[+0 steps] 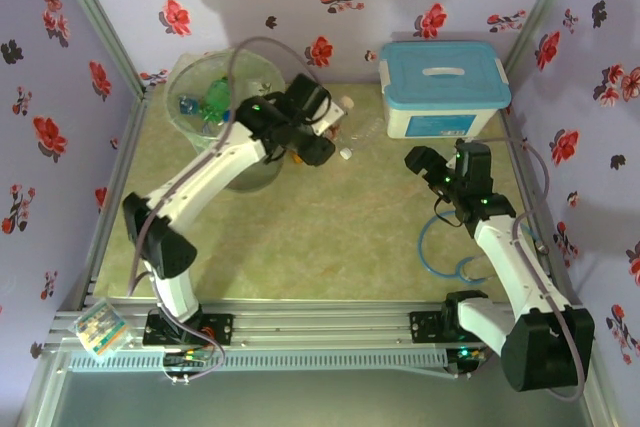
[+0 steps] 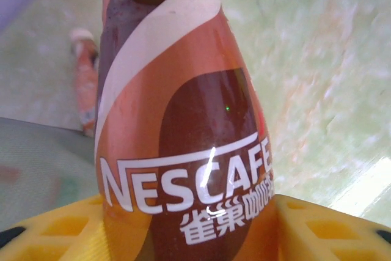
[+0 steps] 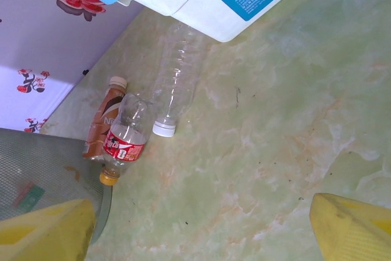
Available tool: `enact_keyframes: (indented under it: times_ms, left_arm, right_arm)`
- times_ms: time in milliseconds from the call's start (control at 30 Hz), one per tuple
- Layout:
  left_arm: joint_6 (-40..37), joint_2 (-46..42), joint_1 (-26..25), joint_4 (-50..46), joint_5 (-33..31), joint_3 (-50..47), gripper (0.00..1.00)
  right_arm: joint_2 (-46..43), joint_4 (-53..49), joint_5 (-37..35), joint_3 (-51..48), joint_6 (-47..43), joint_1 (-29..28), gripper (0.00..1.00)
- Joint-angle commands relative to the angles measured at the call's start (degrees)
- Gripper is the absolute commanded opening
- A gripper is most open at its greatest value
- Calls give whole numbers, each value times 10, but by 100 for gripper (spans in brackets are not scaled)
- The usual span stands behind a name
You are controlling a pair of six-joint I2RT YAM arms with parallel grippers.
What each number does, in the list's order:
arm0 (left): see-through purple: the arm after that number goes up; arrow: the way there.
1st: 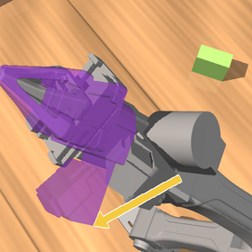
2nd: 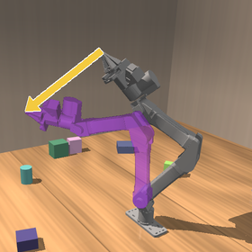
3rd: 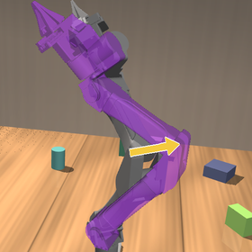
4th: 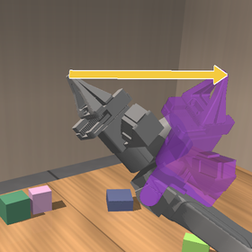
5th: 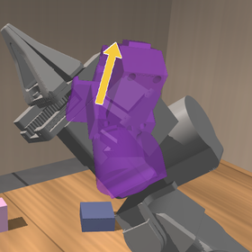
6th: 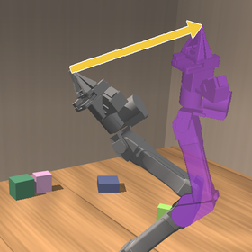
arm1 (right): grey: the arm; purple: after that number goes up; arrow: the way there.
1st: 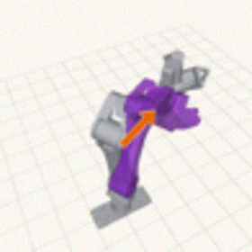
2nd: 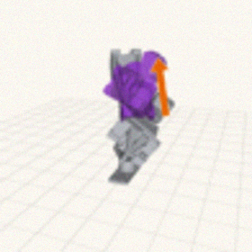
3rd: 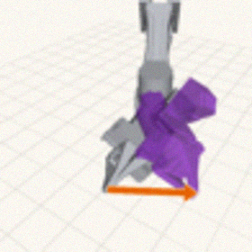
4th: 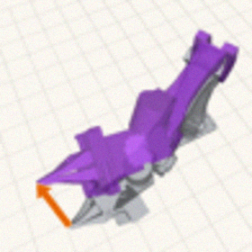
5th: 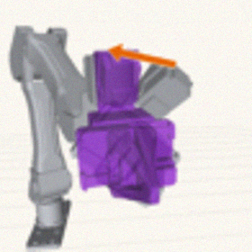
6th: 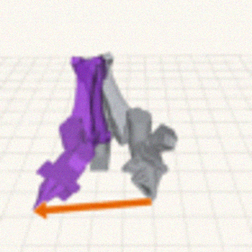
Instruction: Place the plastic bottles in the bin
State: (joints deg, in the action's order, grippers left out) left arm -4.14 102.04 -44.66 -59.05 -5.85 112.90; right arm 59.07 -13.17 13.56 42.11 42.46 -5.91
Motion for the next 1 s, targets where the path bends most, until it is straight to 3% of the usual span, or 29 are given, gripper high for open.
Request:
enact_keyframes:
  times_ms: [0, 100, 233, 500, 867, 967]
  left_arm:
    - [28, -41, 19, -53, 9, 33, 43]
    - [39, -70, 54, -56, 11, 46, 39]
    - [93, -91, 142, -71, 35, 61, 34]
    - [120, -113, 264, -60, 70, 23, 32]
    - [122, -94, 285, -42, 86, -6, 43]
    - [122, -85, 286, -45, 86, 5, 59]
  right_arm:
    - [7, 21, 5, -6, 2, 3, 91]
    - [10, 26, 6, -9, 2, 3, 91]
    - [10, 28, 10, -10, 2, 3, 92]
    - [2, 24, 7, -11, -2, 4, 92]
    - [5, 23, 6, -6, -2, 4, 91]
    - [5, 21, 7, -5, -4, 4, 91]
